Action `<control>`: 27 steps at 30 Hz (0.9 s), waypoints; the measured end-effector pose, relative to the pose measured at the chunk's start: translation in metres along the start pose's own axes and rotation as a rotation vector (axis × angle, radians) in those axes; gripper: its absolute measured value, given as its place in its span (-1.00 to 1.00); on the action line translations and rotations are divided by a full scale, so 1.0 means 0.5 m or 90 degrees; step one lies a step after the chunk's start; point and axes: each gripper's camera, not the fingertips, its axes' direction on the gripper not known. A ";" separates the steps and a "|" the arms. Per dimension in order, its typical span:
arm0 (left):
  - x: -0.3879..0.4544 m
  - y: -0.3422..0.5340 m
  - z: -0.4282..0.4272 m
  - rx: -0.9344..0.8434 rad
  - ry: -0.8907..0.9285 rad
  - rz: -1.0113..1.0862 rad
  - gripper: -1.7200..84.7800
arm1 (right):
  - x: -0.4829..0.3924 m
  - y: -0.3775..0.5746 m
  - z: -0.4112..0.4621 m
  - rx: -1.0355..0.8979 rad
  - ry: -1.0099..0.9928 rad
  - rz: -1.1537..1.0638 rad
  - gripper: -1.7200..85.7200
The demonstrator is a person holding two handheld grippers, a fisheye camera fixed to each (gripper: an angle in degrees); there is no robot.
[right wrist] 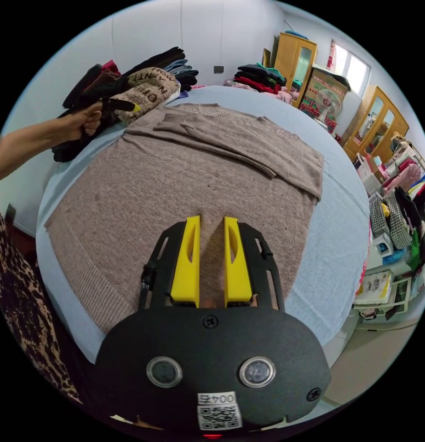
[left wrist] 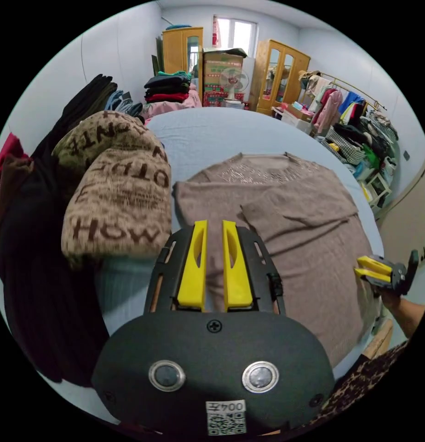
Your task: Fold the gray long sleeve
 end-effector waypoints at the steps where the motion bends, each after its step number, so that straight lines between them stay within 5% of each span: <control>1: 0.012 0.039 -0.018 -0.008 0.010 0.003 -0.84 | -0.008 -0.002 -0.003 0.001 0.013 -0.006 -0.76; 14: 0.016 0.428 -0.166 -0.152 0.038 -0.099 -0.88 | -0.029 -0.036 -0.034 -0.001 0.012 0.004 -0.77; 27: 0.006 0.563 -0.193 -0.221 0.091 -0.077 -0.79 | -0.037 -0.095 -0.069 -0.002 -0.003 0.009 -0.76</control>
